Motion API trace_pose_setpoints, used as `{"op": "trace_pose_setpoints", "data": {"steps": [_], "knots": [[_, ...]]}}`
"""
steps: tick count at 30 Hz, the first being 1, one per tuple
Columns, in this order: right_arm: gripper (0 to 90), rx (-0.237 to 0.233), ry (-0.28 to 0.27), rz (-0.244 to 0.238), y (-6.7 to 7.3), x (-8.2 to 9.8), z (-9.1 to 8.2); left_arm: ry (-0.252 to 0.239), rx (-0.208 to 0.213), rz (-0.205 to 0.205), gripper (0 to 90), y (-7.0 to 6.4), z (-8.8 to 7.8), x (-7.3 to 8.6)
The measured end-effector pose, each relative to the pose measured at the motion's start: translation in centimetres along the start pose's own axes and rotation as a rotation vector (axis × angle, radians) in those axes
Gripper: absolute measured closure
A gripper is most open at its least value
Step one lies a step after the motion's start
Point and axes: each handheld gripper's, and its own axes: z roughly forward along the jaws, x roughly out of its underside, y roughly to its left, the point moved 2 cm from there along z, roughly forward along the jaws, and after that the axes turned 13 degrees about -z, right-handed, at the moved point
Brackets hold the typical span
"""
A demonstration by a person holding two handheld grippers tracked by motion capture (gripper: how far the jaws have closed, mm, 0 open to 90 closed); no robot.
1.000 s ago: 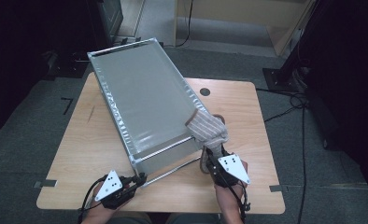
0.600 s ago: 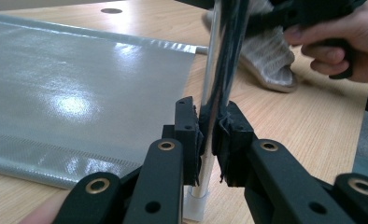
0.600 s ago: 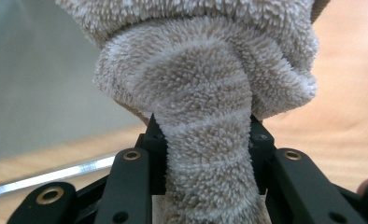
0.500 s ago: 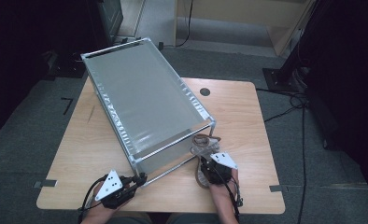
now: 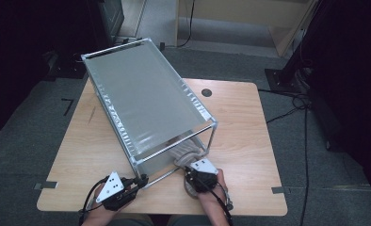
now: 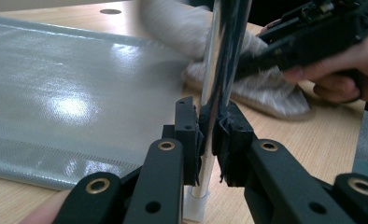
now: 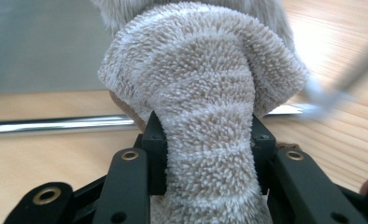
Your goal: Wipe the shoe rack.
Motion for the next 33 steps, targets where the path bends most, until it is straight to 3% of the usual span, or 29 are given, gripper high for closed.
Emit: {"op": "trace_pose_setpoints", "data": {"steps": [5, 10, 13, 15, 16, 18, 20, 23, 25, 27, 33], "knots": [[61.2, -0.09, -0.019, -0.106, 3.3, -1.1, 0.1, -0.009, -0.013, 0.011, 79.3, -0.2, -0.1, -0.1], [61.2, -0.157, -0.023, -0.153, 5.2, -1.7, -0.2, -0.083, -0.022, 0.058, 67.1, -1.2, -1.0, -1.1], [59.1, -0.192, -0.04, -0.17, 5.8, -2.0, -0.4, -0.124, -0.03, 0.065, 71.4, -1.5, -1.5, -1.8], [51.8, -0.202, -0.071, -0.176, 6.1, -2.2, -0.4, -0.13, -0.054, 0.062, 78.2, -1.5, -1.6, -2.0], [46.7, -0.199, -0.087, -0.181, 6.2, -2.3, -0.4, -0.125, -0.043, 0.053, 80.7, -1.4, -1.7, -2.0], [40.3, -0.197, -0.077, -0.177, 6.2, -2.4, -0.1, -0.121, -0.036, 0.05, 81.2, -1.3, -1.7, -2.0], [40.5, -0.196, -0.051, -0.169, 6.0, -2.2, 0.5, -0.117, -0.039, 0.054, 81.5, -1.3, -1.7, -2.1], [48.9, -0.213, -0.04, -0.17, 5.6, -1.8, 1.0, -0.111, -0.033, 0.046, 81.8, -1.3, -1.7, -2.1], [56.7, -0.207, -0.037, -0.187, 5.3, -1.8, 0.9, -0.11, -0.029, 0.046, 81.9, -1.3, -1.7, -2.1], [59.5, -0.197, -0.024, -0.174, 4.6, -1.8, 0.9, -0.11, -0.03, 0.047, 82.0, -1.2, -1.7, -2.1], [61.1, -0.084, 0.001, -0.1, 0.7, -1.3, 1.3, -0.112, -0.03, 0.044, 81.9, -1.2, -1.7, -2.1]]}}
